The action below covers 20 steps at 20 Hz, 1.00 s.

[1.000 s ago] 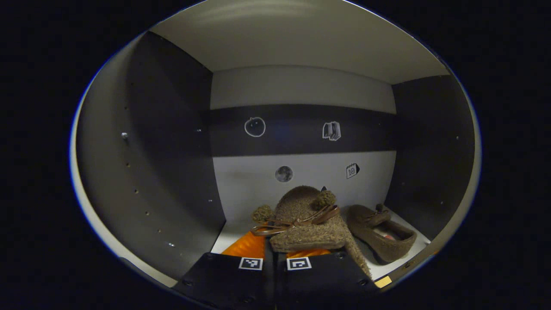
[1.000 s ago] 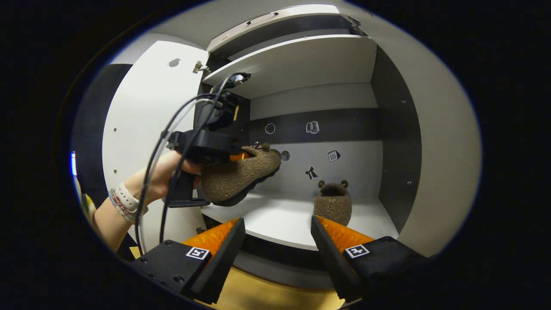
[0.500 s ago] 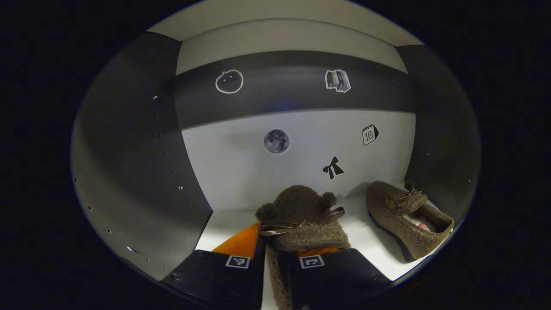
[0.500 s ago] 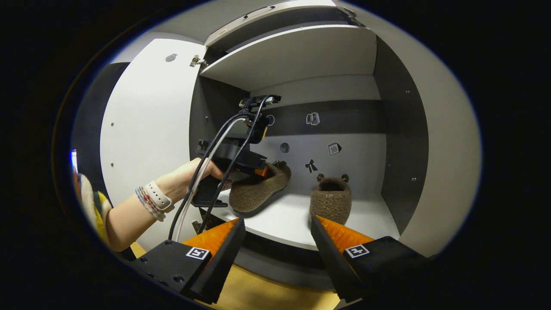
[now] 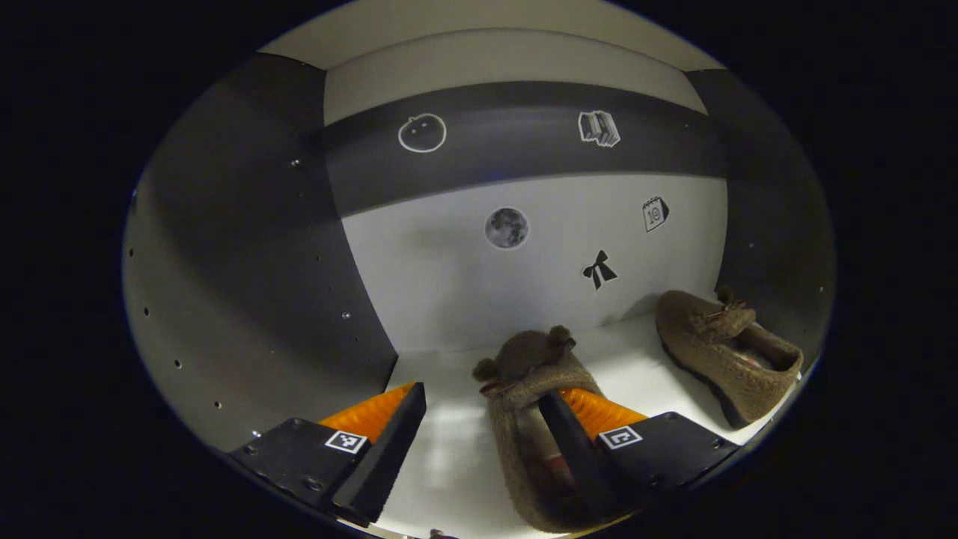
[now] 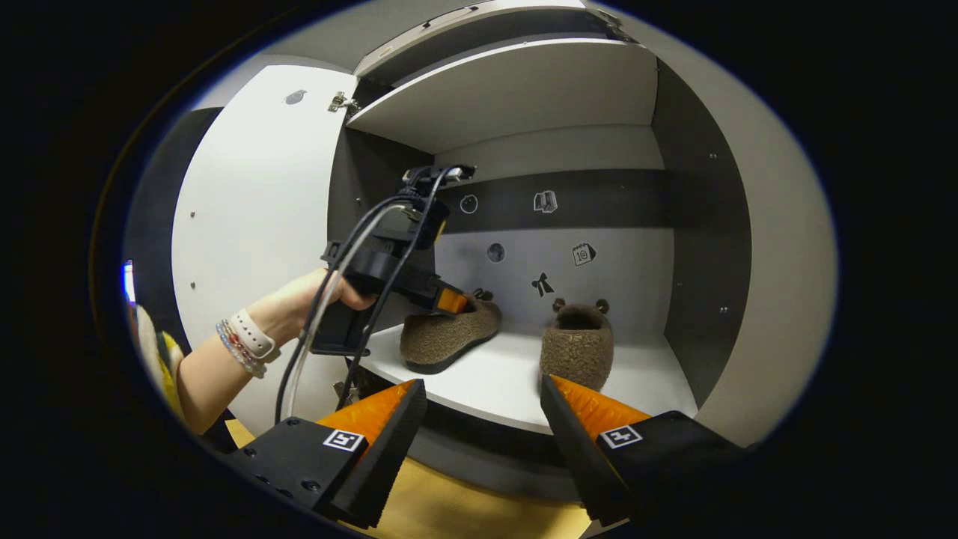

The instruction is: Grab one shoe with the right hand and put it into the shoe cabinet, grab the other shoe with the left hand and put it into the shoe cabinet; then close the right door with the right hand and the left door with the left hand.

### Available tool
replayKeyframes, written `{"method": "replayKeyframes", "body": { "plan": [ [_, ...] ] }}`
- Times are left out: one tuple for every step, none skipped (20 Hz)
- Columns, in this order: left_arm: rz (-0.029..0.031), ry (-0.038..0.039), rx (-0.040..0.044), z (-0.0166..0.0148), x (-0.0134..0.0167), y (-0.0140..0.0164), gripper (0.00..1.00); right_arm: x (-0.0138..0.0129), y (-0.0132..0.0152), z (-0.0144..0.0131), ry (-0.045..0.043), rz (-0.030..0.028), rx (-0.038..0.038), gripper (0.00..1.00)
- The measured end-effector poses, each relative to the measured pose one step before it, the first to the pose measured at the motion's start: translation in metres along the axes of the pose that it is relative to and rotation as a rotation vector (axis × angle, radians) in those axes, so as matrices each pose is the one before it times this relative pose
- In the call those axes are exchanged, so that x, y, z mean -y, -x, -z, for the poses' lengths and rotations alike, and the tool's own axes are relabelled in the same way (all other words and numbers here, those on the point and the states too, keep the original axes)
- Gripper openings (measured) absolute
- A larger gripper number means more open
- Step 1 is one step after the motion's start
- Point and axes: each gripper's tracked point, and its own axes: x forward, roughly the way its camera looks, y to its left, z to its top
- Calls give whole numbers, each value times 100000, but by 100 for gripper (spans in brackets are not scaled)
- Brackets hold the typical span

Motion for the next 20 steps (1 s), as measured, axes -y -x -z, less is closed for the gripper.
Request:
{"method": "replayKeyframes", "body": {
  "plan": [
    [708, 228, 1216, -80, -168, 984, 96, -228, 41, -206, 483, 19, 430, 98],
    [-829, -674, 2161, -485, -410, 1306, 96, -351, 158, -186, 439, -44, 389, 98],
    [-641, -737, 3203, -719, -316, 1399, 96, -375, 233, -269, 382, 59, 535, 98],
    [250, 2, 3307, -861, -34, 1643, 96, -385, 389, -239, 419, 146, 599, 98],
    [1580, 689, 3420, -976, 333, 1795, 96, -410, 381, -452, 296, 425, 816, 98],
    [2788, 1003, 3813, -1033, 562, 1891, 97, -386, 397, -530, 126, 667, 1258, 98],
    [3087, 1106, 3641, -1003, 579, 2099, 96, -407, 608, -624, -126, 842, 1364, 98],
    [2709, 1288, 3611, -948, 594, 2214, 96, -433, 708, -613, -128, 901, 1316, 98],
    [2614, 1426, 3810, -1047, 526, 2343, 96, -452, 760, -682, 193, 1119, 1382, 98],
    [2784, 1767, 3015, -879, 713, 2486, 93, -359, 922, -754, 515, 1217, 1068, 98],
    [3634, 1639, 2431, -558, 815, 2642, 96, -467, 1062, -862, 917, 1233, 1289, 98],
    [3758, 1393, 2318, -683, 891, 2638, 100, -329, 1020, -1011, 951, 1579, 1748, 98],
    [2902, 1365, 1645, -407, 623, 2547, 100, -419, 1365, -1183, 482, 1848, 2206, 98],
    [2557, 910, 1112, -137, 563, 2431, 100, -385, 1189, -968, -16, 1155, 1674, 98],
    [2765, 41, 651, -96, 838, 2583, 96, -533, 1607, -1213, -459, 1154, 2169, 98],
    [2324, -653, 287, 135, 535, 2648, 96, -399, 1595, -971, -668, 806, 1673, 98],
    [1453, -1103, -79, 134, 486, 2820, 96, -340, 1663, -933, -836, 670, 1051, 98],
    [989, -1228, -166, 210, 324, 2397, 96, -77, 1782, -884, -683, 1050, 1102, 98],
    [845, -1011, -715, 413, -12, 1666, 96, 197, 1716, -920, -374, 1381, 1143, 98],
    [591, -606, -616, 378, -108, 1950, 96, 430, 1871, -755, -41, 1774, 695, 98]
  ]
}}
